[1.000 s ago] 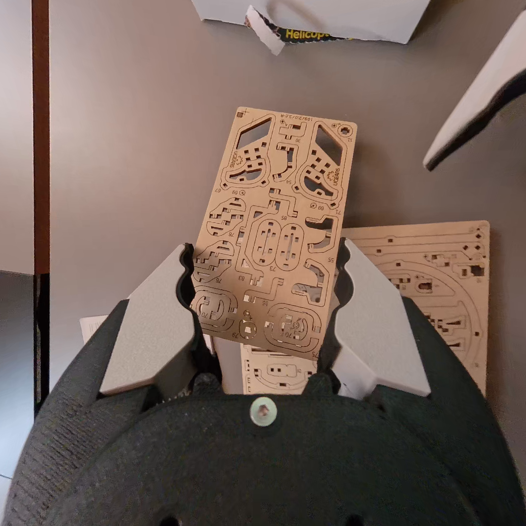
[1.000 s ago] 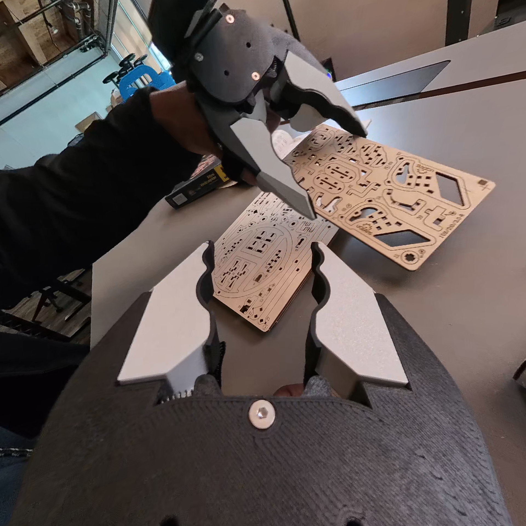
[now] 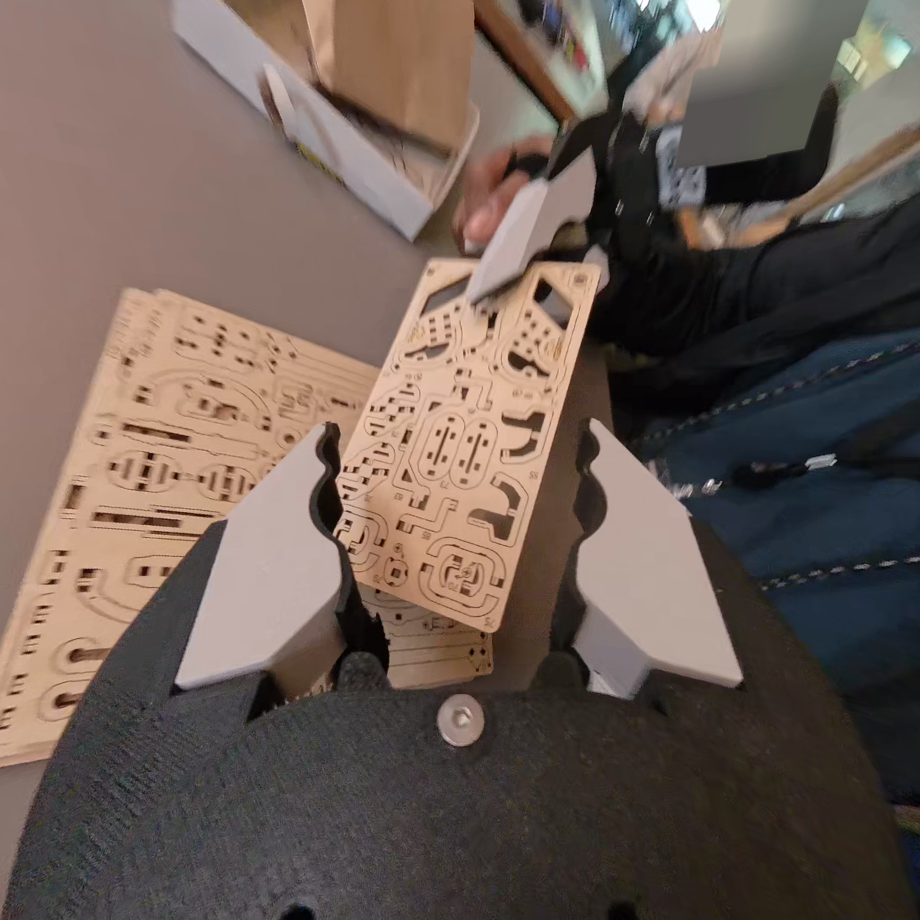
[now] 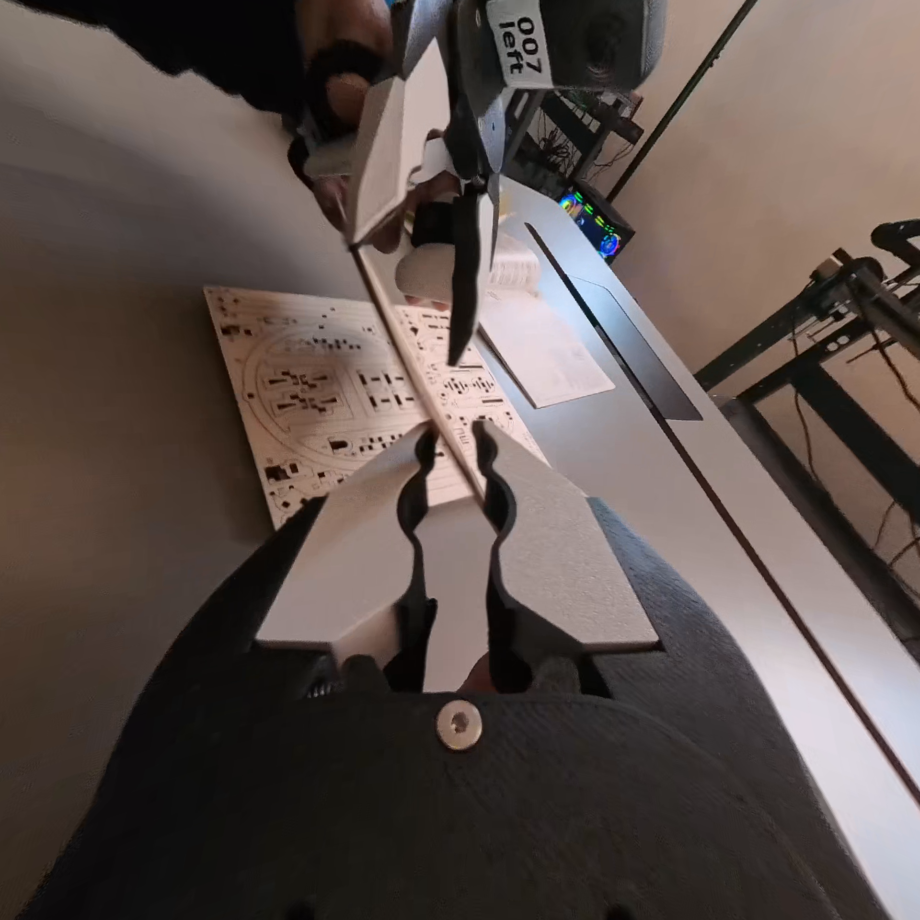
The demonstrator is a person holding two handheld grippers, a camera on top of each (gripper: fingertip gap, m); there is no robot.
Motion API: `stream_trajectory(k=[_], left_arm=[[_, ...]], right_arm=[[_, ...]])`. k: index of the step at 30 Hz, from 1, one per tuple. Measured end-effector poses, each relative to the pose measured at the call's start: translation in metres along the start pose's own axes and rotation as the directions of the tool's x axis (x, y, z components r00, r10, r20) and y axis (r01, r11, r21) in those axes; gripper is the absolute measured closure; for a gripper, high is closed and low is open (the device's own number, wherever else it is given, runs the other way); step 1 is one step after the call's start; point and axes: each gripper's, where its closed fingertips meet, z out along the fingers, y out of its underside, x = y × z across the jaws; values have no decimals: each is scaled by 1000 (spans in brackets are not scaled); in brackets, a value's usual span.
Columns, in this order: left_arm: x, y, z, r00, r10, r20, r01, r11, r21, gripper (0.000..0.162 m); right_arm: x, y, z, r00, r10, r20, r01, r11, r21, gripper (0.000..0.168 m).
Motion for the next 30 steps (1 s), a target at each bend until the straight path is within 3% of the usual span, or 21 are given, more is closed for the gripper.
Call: stream_trajectory(k=[1,5,8,10,14,18,22,30], left_arm=[[-1,-10,-9,1000,-11,-8,12,998,66,64],[-9,-56,-61,999,-39,-14,42,917,396,61],[-12,-71,-97,998,-59,-15,57,822,567,62],[-12,-70,-110,997,-74,-3,60,785,617,62],[-10,-55,-106,994,-103,40,54,770,636,63],[-6,-38,-90,988,-138,68,62,761,645,64],[0,-30,-80,983,-173,66,84,731,678,67],[4,-25,-56,972,-208,114,84,752,654,79]], right_arm=[[1,-1,0,999,33,11,-33,999,9,156],[5,-6,-2,968,243,56,-246,968,50,164],[21,-3,-4,858,509,62,-513,856,67,165],[32,-1,-7,712,697,84,-702,705,98,166],[53,8,-16,311,934,176,-944,282,170,166],[61,1,-29,112,934,338,-972,33,232,166],[61,-1,-36,37,922,385,-969,-62,241,166],[62,-7,-39,-1,903,429,-958,-125,259,166]])
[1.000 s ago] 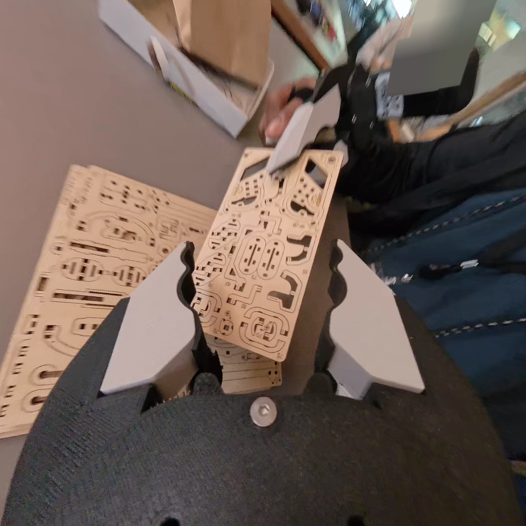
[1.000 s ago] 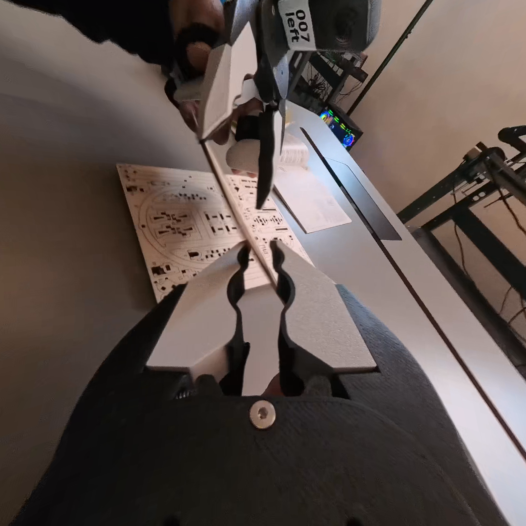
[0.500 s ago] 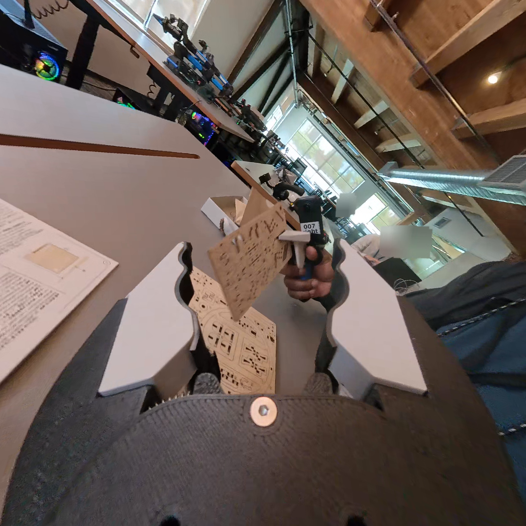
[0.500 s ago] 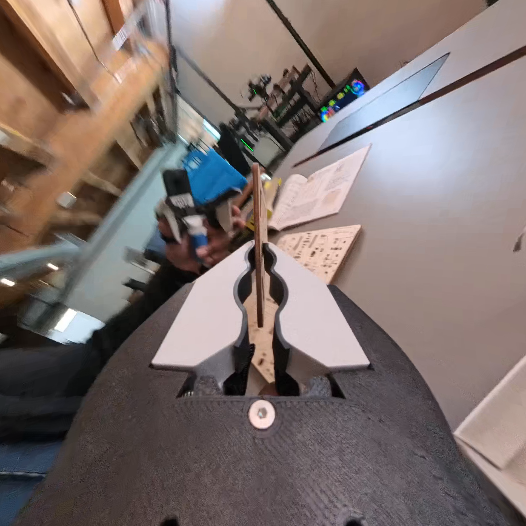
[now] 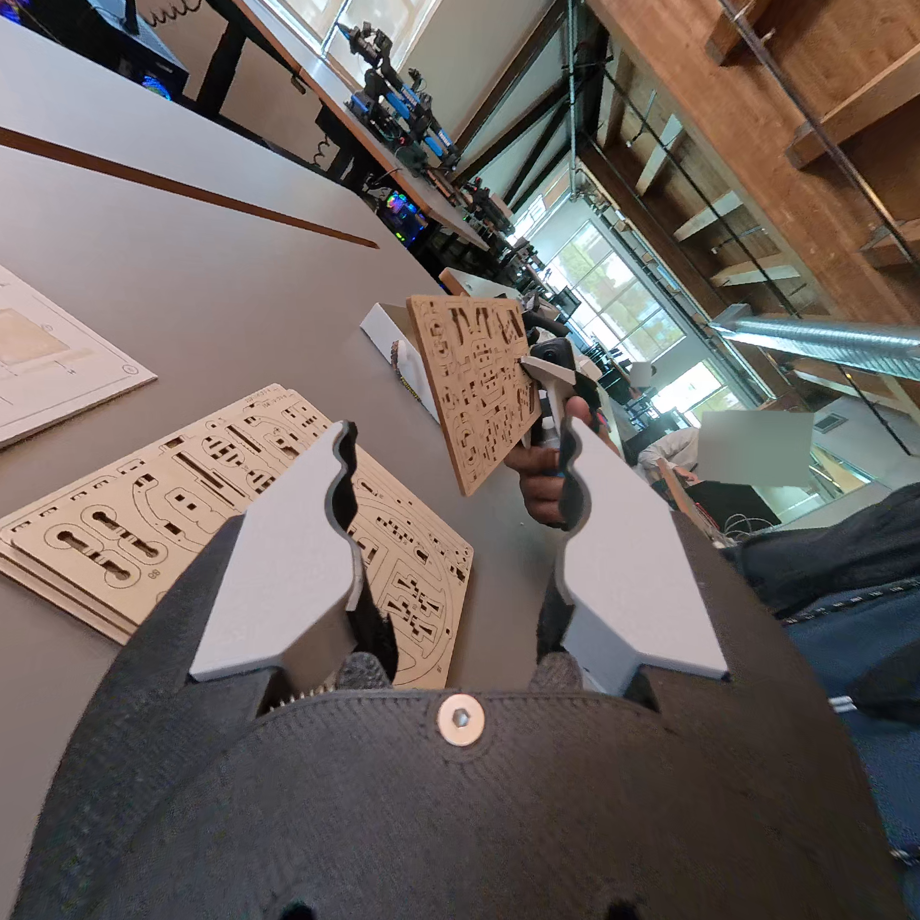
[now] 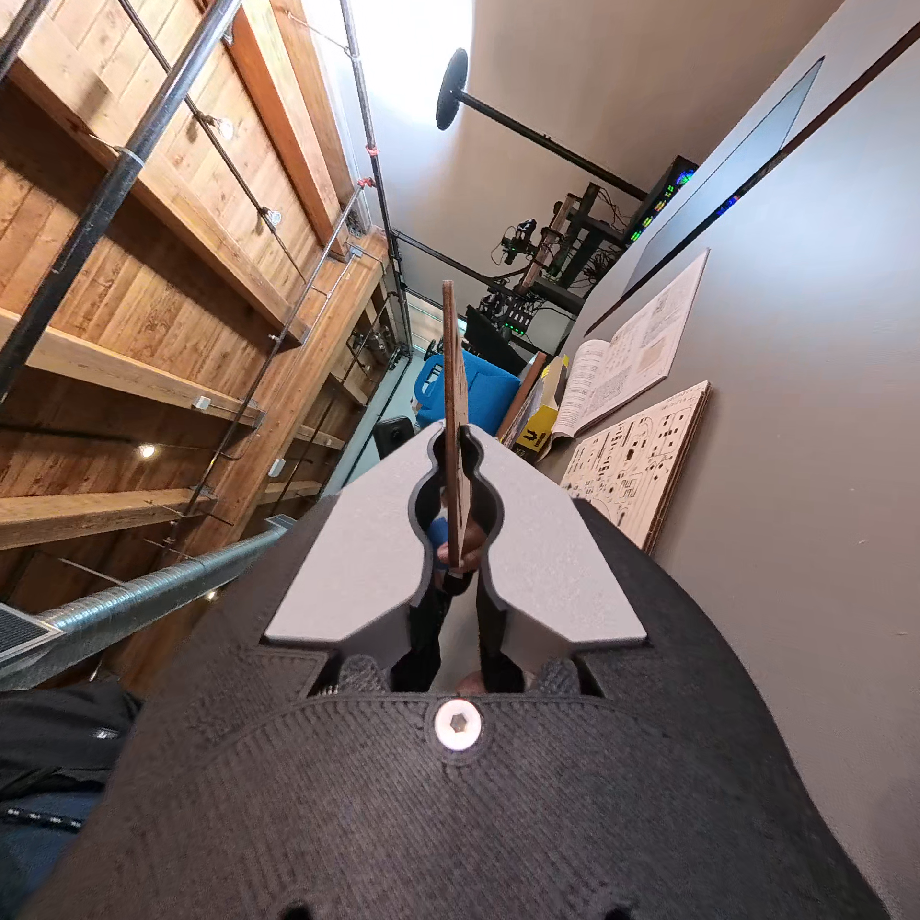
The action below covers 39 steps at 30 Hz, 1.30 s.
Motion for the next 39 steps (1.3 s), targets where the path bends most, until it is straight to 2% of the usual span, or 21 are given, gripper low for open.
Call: stream_trajectory(k=[5,11,16,21,25,27,32,35,39], left_arm=[[-2,11,12,999,-6,43,8,999,-47,86],[2,15,24,999,-35,6,36,998,-60,97],[9,13,28,997,-60,-56,58,998,-40,119],[13,8,28,991,-78,-104,77,997,-16,151],[20,1,25,982,-95,-162,98,995,8,156],[26,-5,21,974,-104,-200,113,993,35,159],[23,-28,-4,960,-152,-235,195,965,175,159],[14,-44,-37,958,-177,-226,239,927,289,159],[-5,-52,-92,968,-201,-148,246,875,417,159]], right_arm=[[-5,3,2,1000,12,22,-12,1000,12,166],[-8,7,4,999,12,32,-12,1000,5,166],[-10,7,4,999,10,46,-10,1000,6,166],[-10,9,3,998,16,56,-16,1000,5,166],[-15,9,5,996,13,83,-13,1000,4,165],[-20,9,7,995,18,100,-18,1000,-1,152],[-25,17,14,994,8,111,-2,999,-54,111],[-19,23,13,997,-37,66,43,995,-85,107],[-11,32,9,997,-77,25,80,989,-125,107]])
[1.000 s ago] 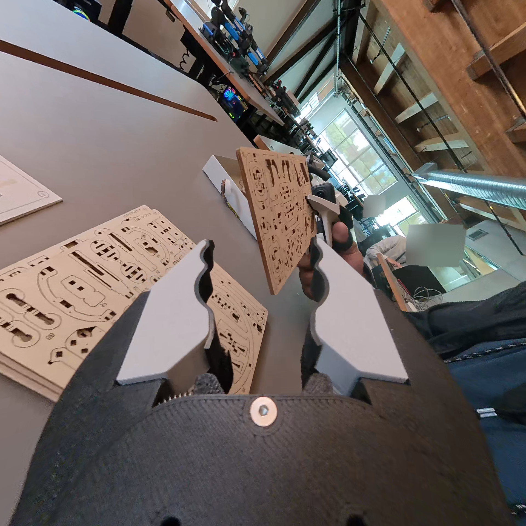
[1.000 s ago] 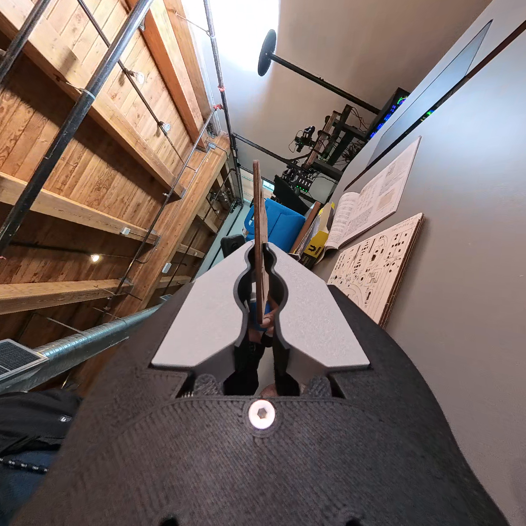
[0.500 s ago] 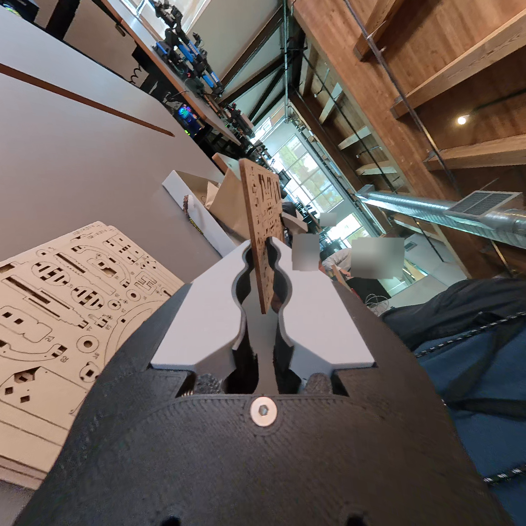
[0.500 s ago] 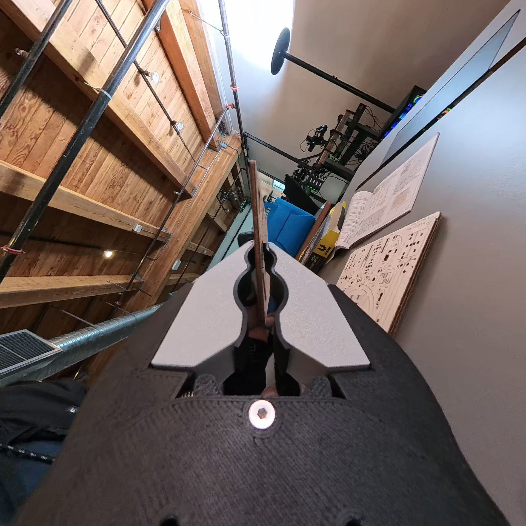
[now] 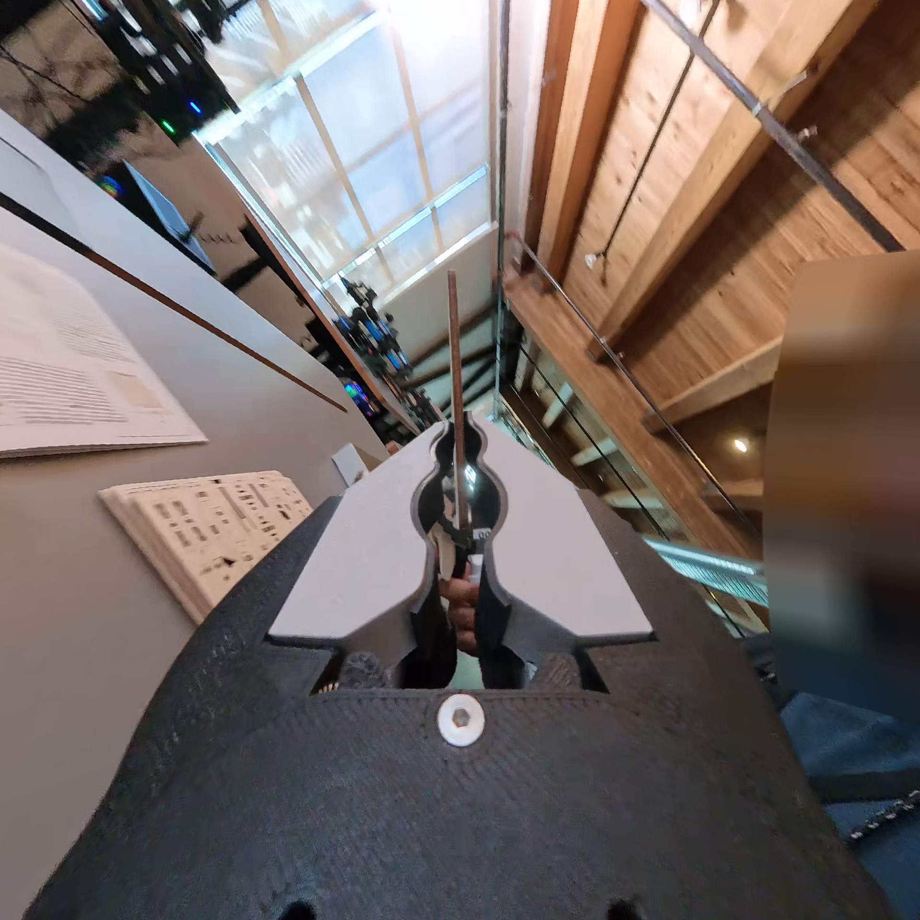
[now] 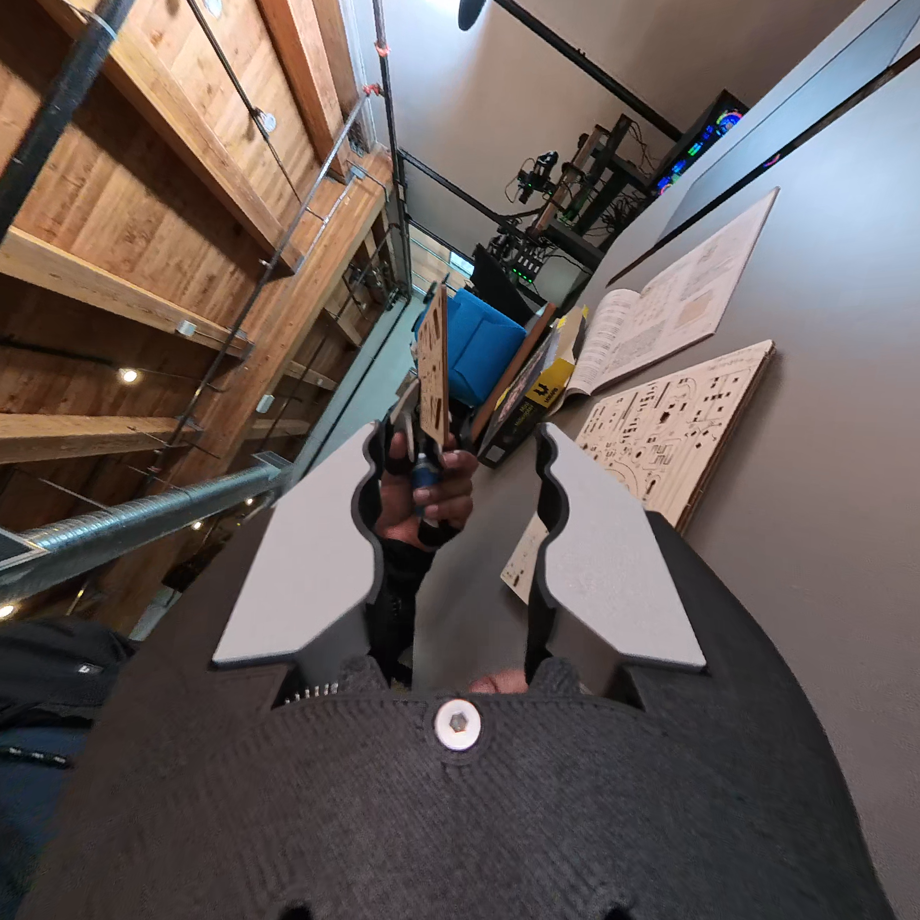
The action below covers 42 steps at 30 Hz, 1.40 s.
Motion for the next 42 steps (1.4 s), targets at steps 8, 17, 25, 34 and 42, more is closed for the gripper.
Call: stream_trajectory(k=[8,17,25,34,42], left_arm=[[-9,-27,-67,993,11,121,-25,993,115,158],[-17,-23,-69,989,3,149,-17,995,96,158],[-21,-6,-54,991,-33,128,28,999,45,158],[-43,51,-7,974,-120,191,144,983,-117,158],[-59,81,21,949,-183,258,234,955,-182,158]], right_arm=[[16,17,0,998,-12,-55,9,999,-50,109],[25,30,2,995,-41,-95,32,995,-92,111],[26,29,1,995,-29,-91,21,996,-88,112],[31,32,2,992,-43,-122,30,994,-104,113],[41,36,-4,976,-89,-198,59,987,-149,113]])
